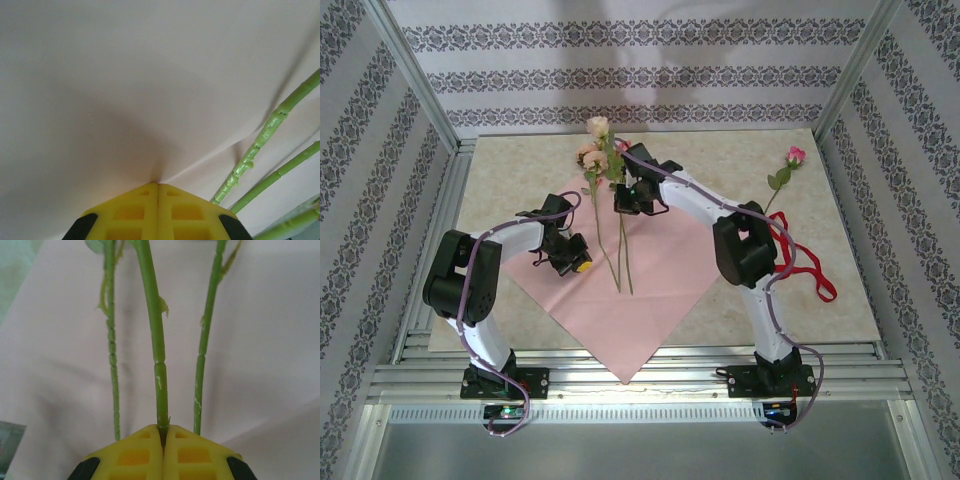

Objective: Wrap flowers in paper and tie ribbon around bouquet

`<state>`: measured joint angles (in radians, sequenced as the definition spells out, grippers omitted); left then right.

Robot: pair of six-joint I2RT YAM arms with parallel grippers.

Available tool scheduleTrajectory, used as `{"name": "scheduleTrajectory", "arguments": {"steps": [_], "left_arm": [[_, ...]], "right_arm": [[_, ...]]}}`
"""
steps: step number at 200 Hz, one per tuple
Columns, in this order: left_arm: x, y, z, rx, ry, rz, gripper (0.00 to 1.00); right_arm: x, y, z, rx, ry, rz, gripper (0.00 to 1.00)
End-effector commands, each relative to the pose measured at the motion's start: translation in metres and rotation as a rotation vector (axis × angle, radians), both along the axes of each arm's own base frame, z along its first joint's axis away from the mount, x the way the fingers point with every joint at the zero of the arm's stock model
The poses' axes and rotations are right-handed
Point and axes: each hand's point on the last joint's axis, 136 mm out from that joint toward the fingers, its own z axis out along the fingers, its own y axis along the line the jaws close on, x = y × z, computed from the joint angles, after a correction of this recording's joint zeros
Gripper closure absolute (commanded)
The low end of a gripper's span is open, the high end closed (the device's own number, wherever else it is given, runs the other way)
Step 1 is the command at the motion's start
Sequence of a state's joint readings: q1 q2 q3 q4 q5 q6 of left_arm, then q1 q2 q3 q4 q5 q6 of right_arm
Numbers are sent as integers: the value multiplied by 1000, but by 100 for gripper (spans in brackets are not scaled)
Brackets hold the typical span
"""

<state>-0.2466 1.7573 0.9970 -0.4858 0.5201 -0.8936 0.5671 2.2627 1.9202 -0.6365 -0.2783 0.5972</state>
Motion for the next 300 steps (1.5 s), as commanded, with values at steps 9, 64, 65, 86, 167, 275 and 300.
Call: {"name": "scheduleTrajectory", "arguments": {"steps": [9,64,65,86,167,275,300], "left_arm": [[1,2,-2,6,1,-7,97],[0,1,-2,4,5,-8,97],[0,1,-3,4,4,-8,97],[1,1,-2,2,3,-7,97],[0,1,-1,5,1,-9,97],[2,2,3,4,-5,6,97],[2,2,3,7,1,9,97]], "right_arm": [[15,-19,20,15,-21,-65,100],[7,-51,13,38,70,-63,100],[6,-52,13,36,73,-64,100],[4,-57,-6,21,125,-61,100],[27,-152,46,-130,-13,-183,47],[40,-414,-10,-304,156,-556,50],[50,-423,-24,-325,181,-558,50]]}}
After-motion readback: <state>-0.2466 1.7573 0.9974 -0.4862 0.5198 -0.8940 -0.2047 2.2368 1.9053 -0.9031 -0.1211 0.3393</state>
